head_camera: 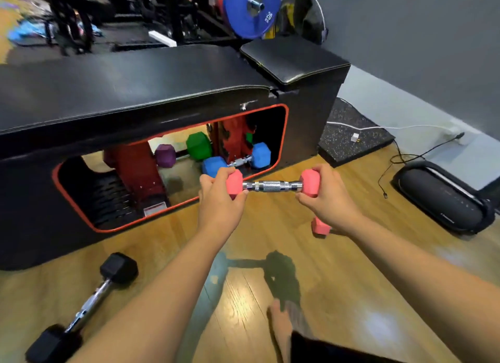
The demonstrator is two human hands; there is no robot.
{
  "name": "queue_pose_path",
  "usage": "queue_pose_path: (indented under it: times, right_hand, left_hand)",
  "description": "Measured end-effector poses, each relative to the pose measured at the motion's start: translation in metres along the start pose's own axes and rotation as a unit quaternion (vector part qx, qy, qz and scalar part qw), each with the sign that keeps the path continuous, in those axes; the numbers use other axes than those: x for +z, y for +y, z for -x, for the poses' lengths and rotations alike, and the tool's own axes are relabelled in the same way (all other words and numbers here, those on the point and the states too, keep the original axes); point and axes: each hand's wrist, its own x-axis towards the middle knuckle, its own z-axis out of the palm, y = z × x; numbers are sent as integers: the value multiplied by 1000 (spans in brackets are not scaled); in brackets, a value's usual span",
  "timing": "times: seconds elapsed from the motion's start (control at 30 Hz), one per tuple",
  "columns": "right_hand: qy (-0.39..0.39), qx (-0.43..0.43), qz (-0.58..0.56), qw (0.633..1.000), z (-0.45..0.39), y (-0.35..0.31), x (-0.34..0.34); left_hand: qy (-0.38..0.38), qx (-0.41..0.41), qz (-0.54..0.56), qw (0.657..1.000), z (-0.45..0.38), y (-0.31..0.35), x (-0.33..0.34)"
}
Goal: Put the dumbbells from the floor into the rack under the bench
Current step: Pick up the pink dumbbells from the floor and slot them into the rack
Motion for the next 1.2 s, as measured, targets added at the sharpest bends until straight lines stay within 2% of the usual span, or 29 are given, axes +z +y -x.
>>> queue_pose_path:
  times: [0.23, 0.53, 0.8, 0.93, 1.07, 1.2]
  right_hand:
    - [-44, -51, -4, 998, -117, 11, 56]
    - [-52, 1, -91, 995, -235, 55, 128]
    - [-57, 15, -96, 994, -299, 73, 169]
    - [-58, 13, -95, 994, -329, 72, 186]
    - [-62, 13, -104, 993, -352, 70, 205]
    - [-67, 28, -127, 989, -371, 66, 213]
  left_hand:
    - [35, -62, -22, 997, -77, -39, 31]
    - [14, -113, -58, 992, -178, -71, 101]
    - [-8, -160, -84, 984, -238, -93, 136]
    - [6, -184, -88, 979, -262, -102, 144]
    - [-14, -262, -107, 959, -279, -104, 151]
    - [-20, -291, -115, 949, -295, -111, 158]
